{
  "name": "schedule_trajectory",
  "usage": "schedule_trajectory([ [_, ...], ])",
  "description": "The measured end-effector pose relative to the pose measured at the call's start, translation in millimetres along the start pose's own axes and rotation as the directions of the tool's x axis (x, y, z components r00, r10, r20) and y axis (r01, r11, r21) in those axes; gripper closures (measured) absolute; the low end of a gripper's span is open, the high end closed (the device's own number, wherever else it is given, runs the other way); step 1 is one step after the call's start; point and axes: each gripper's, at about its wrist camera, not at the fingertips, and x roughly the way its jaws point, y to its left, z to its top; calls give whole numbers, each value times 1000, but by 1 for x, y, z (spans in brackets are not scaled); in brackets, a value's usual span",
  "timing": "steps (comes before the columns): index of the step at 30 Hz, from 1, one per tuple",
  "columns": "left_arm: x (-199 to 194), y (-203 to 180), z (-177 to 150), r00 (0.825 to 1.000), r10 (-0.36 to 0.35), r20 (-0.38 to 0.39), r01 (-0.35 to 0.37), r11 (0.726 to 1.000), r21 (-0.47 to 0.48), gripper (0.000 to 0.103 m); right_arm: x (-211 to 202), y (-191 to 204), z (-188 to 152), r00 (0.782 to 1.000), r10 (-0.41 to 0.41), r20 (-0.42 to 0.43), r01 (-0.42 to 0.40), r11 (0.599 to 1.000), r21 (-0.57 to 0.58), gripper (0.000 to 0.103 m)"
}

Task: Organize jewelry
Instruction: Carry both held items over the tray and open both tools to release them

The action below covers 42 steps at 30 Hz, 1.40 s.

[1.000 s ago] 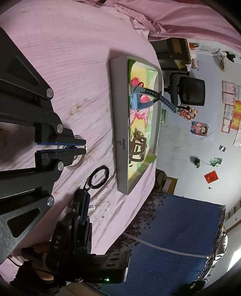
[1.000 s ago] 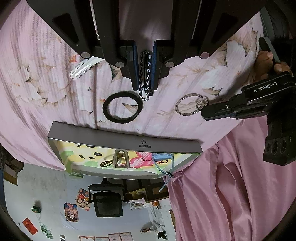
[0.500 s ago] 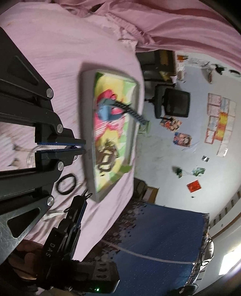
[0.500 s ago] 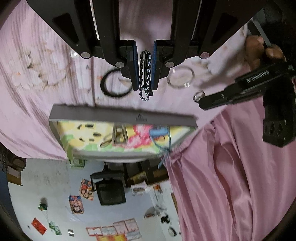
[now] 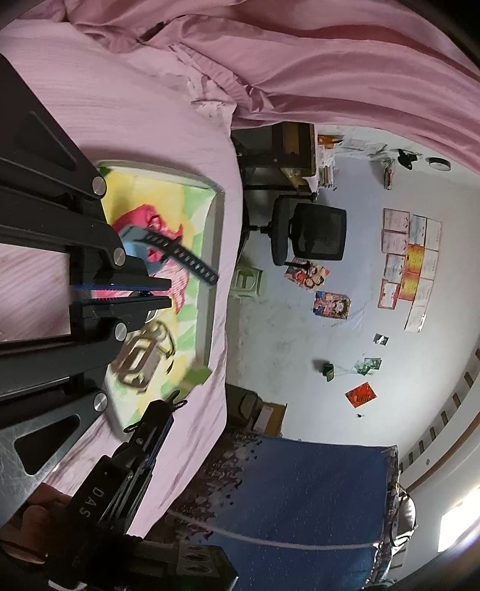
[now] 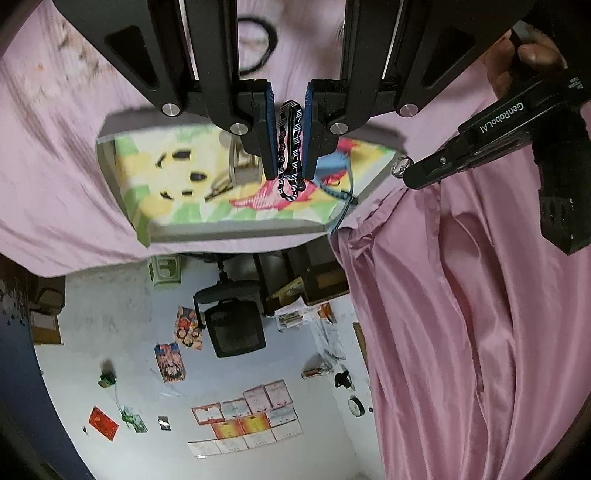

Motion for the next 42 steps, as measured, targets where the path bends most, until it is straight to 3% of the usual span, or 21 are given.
schedule_trajectory([
  [6, 25, 11, 8, 999, 47, 5, -47, 999, -25, 100, 37, 3, 12, 1000, -1, 7, 1, 1000, -19, 92],
  [14, 55, 25, 8, 992, 74, -102, -81, 995, -64, 100, 69, 2, 13, 1000, -10, -21, 10, 1000, -11, 92],
  [23, 66, 33, 5, 973, 65, -221, -85, 993, -81, 99, 101, -10, 3, 987, -32, -157, 36, 999, 29, 92],
  [28, 71, 43, 1, 958, 65, -280, -94, 991, -91, 100, 102, -10, 4, 981, -37, -189, 41, 999, 17, 92],
  [42, 69, 49, -5, 937, 39, -346, -83, 990, -114, 97, 97, 2, 1, 962, -71, -262, 58, 997, -59, 91],
])
